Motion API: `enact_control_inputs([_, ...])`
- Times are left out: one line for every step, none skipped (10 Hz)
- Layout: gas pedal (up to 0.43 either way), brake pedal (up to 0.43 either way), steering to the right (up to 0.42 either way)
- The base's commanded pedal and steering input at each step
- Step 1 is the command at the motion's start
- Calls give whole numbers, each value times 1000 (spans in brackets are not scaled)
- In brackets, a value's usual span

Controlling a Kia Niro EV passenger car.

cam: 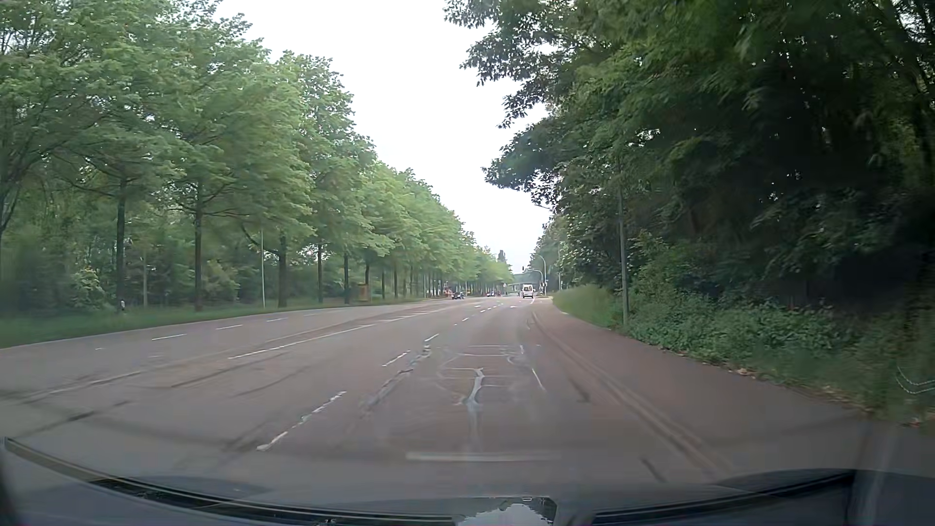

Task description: Follow the waypoints while adhering to traffic rules and regulations

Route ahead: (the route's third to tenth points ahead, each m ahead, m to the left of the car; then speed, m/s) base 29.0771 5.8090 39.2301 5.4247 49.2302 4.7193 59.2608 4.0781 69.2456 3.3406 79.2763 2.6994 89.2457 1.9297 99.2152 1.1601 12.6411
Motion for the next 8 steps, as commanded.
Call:
enact_control_inputs([47,0,5])
enact_control_inputs([47,0,5])
enact_control_inputs([39,0,5])
enact_control_inputs([39,0,5])
enact_control_inputs([39,0,5])
enact_control_inputs([39,0,5])
enact_control_inputs([39,0,5])
enact_control_inputs([39,0,7])
